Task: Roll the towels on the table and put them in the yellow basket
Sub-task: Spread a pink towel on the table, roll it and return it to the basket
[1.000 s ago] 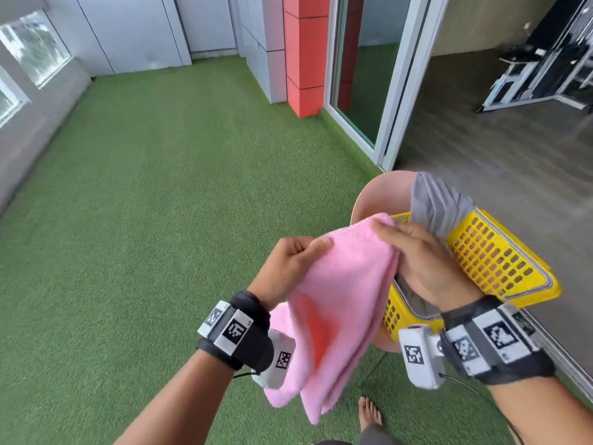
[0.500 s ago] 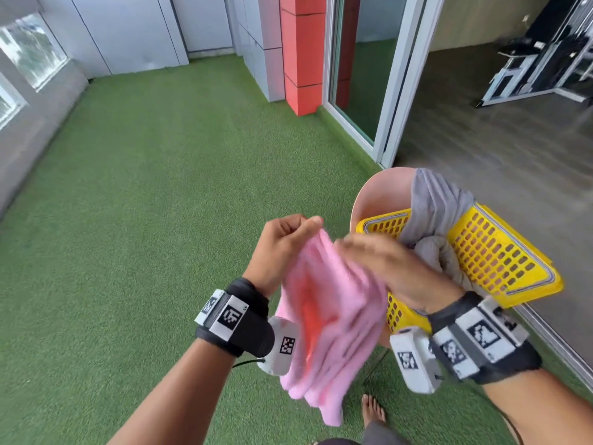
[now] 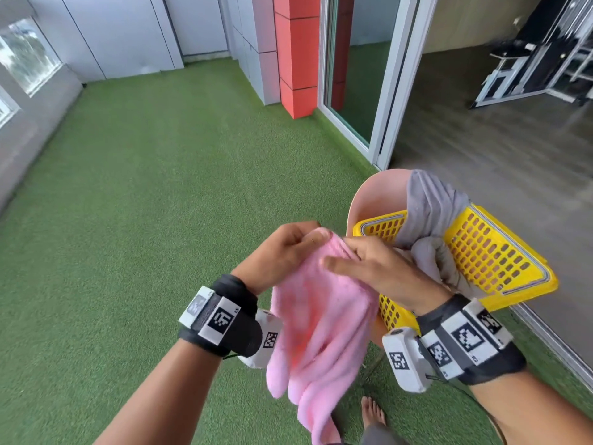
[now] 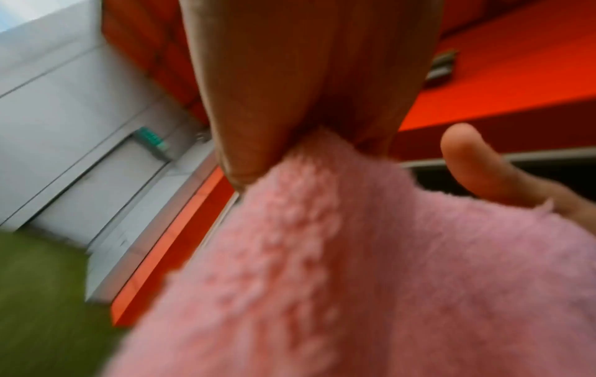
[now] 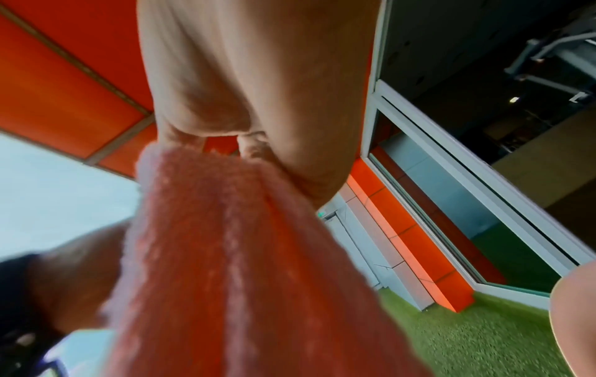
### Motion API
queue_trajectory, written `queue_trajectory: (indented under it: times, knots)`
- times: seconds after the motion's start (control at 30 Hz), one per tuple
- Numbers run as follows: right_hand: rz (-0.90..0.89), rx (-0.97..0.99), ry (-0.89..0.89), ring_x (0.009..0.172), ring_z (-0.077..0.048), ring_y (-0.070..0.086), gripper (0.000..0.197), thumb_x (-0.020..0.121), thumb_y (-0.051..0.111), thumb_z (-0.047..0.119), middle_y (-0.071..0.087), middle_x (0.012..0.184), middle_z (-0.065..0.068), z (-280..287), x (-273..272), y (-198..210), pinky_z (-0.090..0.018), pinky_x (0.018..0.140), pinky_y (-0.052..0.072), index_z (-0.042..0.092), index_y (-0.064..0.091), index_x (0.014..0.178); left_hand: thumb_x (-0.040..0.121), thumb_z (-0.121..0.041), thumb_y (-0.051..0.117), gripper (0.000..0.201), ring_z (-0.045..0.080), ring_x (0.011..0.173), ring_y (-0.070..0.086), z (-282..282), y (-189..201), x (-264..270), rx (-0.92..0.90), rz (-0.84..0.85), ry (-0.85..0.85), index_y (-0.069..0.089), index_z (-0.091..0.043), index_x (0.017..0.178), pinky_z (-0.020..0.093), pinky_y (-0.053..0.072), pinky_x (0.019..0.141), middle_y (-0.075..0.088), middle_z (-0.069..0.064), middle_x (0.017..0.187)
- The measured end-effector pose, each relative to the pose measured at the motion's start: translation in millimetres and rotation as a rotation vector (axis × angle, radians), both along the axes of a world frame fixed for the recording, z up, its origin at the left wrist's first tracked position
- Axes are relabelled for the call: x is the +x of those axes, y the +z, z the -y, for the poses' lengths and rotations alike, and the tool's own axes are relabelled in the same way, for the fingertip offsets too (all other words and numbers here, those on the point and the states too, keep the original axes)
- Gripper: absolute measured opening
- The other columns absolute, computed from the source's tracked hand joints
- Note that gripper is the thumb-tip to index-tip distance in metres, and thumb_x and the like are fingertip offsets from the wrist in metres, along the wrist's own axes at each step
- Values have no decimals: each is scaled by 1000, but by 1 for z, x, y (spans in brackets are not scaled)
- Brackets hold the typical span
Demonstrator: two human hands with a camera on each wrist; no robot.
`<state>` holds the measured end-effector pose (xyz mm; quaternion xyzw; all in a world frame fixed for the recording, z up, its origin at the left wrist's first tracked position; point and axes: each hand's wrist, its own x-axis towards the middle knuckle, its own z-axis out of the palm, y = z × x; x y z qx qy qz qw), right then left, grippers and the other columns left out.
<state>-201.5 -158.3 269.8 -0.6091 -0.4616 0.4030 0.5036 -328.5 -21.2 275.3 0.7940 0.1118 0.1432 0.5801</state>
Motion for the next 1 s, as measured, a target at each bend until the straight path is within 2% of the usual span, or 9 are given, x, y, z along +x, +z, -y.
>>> queue_trajectory:
  times: [0.07,0.13,0.23,0.5,0.6,0.7,0.8,0.9,1.0]
  knots:
    - [17,17,-4,60,-2,43,30,87,71,25,50,61,12,2,3,4,-17,54,32,18,57,62,102,-24,45,39,13,57,35,6,2,2,45,-30,-53,50,6,78,27,29,47,39,5,67]
    - [-111,114,-73,75,-16,48,37,87,70,34,57,74,-7,1,13,13,-33,69,38,0,63,74,101,-30,45,47,17,61,40,10,0,0,-41,-42,-53,53,13,85,30,32,51,48,8,70]
    - [-170,202,-191,84,-23,36,69,83,71,49,43,83,-11,-1,24,21,-45,76,24,-15,45,79,98,-39,50,56,25,60,41,8,-4,-3,-108,-58,9,51,16,86,35,30,49,50,14,70]
    - [16,41,-7,75,-18,38,55,75,73,48,46,76,-6,-13,0,5,-41,63,27,-5,57,77,97,-22,56,43,11,49,25,1,22,15,-18,33,115,43,-4,59,26,17,42,31,3,55]
    - [-154,188,-149,80,-19,50,44,79,74,43,59,82,-12,-14,17,19,-37,69,41,0,68,83,96,-32,57,55,21,56,28,3,22,14,-87,17,65,42,12,67,40,15,46,37,9,63]
    - [-376,286,-260,85,-23,49,54,72,77,43,53,87,-17,-10,34,23,-33,76,40,-6,63,89,95,-30,59,51,21,53,22,-2,25,11,-87,30,108,40,5,63,38,14,47,32,9,62]
    - [-178,117,-118,88,-19,50,42,81,74,39,58,89,-12,-13,21,15,-37,77,38,0,66,90,94,-25,61,42,15,50,26,-6,30,13,-83,67,158,46,-7,59,30,19,46,37,8,52]
    - [35,38,51,79,-12,48,36,90,68,33,57,80,-1,-14,10,14,-34,69,35,-2,66,80,90,-23,64,43,18,57,33,-6,29,17,-85,40,65,51,9,65,34,25,52,45,16,57]
    - [-192,180,-59,74,-11,59,30,84,69,31,67,80,-4,-11,31,34,-22,64,45,1,69,84,93,-31,61,52,12,51,25,-10,20,10,-109,-16,44,40,5,63,32,14,45,31,8,60]
